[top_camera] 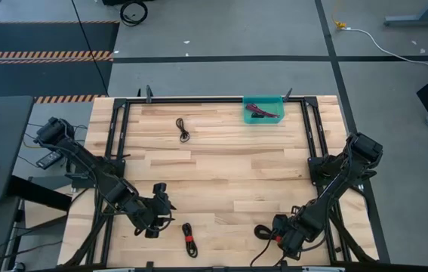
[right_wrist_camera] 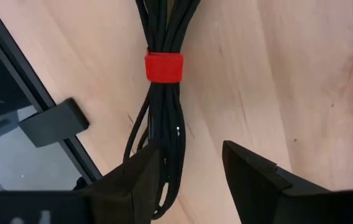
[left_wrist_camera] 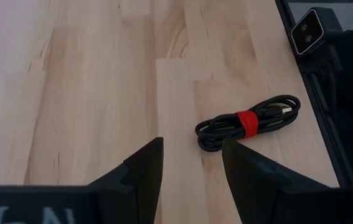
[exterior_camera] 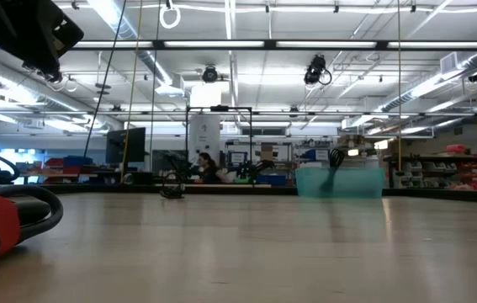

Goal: Pick and place USB-C Cables
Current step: Put the bottom right black usb cable into the bin

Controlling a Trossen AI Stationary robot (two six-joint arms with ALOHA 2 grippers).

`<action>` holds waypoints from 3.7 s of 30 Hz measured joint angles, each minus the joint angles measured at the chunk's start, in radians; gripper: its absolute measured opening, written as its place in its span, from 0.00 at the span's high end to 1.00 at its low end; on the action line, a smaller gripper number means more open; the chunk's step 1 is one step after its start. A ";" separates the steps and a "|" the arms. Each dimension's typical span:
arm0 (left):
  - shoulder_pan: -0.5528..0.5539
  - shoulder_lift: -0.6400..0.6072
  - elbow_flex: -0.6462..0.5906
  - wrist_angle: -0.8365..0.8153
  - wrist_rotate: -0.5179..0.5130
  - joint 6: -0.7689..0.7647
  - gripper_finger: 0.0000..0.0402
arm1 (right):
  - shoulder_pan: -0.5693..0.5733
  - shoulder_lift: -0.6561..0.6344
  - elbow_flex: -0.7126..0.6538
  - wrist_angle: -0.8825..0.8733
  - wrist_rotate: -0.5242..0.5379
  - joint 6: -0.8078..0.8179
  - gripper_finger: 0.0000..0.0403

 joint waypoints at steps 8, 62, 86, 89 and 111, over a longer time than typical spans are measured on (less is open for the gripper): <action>0.000 0.000 0.000 -0.002 0.000 -0.001 0.57 | 0.000 0.000 0.000 -0.005 -0.009 -0.013 0.55; 0.000 0.000 0.000 -0.009 -0.063 -0.016 0.57 | -0.129 -0.004 -0.090 0.106 0.077 -0.186 0.96; 0.001 0.000 0.000 -0.008 -0.078 -0.015 0.57 | -0.405 -0.015 0.019 -0.089 0.351 -0.617 0.96; 0.001 0.000 0.000 -0.008 -0.085 -0.015 0.57 | -0.441 -0.018 0.111 -0.216 0.452 -0.681 0.96; 0.000 0.000 0.000 -0.008 -0.217 0.035 0.57 | -1.058 -0.020 0.364 -0.634 0.997 -1.091 0.96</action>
